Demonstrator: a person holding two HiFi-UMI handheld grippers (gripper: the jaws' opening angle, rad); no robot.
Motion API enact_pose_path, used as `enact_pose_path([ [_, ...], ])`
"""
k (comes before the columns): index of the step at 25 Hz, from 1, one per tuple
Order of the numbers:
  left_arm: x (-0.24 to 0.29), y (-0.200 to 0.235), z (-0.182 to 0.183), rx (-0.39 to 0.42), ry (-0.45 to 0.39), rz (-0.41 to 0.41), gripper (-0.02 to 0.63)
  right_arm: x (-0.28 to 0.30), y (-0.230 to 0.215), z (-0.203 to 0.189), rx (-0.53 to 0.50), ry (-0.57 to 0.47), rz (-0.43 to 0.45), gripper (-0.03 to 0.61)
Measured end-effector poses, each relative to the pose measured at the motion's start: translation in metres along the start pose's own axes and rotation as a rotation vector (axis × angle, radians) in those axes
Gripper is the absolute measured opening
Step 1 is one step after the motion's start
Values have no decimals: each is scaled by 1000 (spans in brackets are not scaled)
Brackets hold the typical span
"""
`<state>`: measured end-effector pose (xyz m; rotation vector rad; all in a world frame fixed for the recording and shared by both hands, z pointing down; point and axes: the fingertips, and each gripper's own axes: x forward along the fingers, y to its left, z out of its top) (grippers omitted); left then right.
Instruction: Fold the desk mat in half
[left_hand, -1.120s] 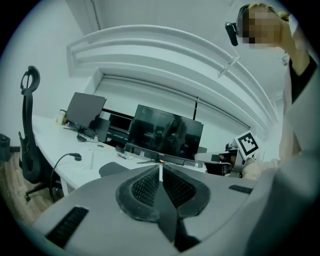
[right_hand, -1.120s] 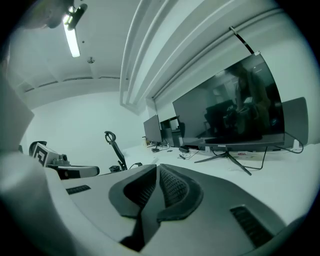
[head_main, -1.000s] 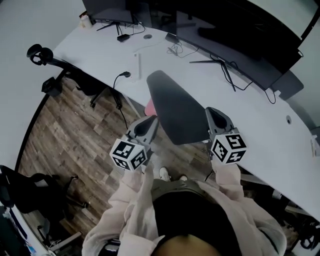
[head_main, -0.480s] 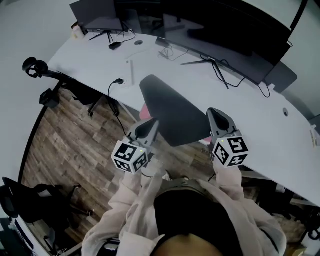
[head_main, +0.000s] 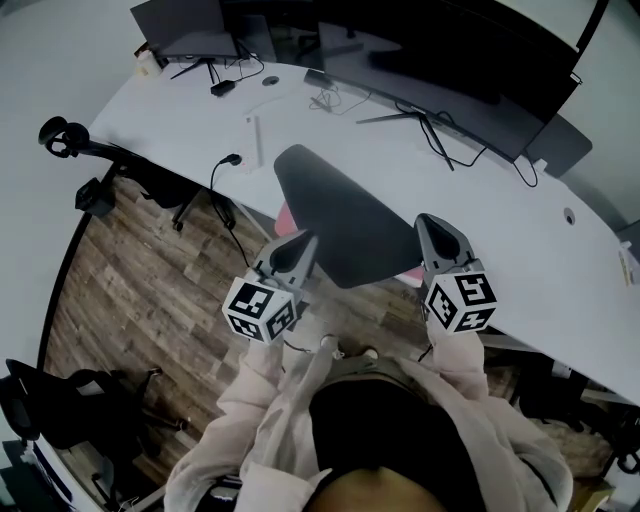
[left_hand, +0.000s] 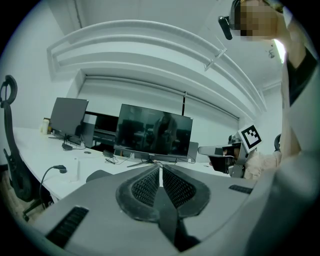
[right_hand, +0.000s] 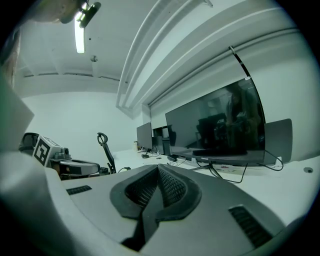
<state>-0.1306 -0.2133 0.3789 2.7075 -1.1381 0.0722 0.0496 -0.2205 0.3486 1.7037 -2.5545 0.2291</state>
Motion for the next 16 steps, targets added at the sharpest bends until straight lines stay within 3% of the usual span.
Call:
enact_pose_path([
  [16,-6,4,-13,-21,17,11,43,2,15,-12,-15,34,30,15],
])
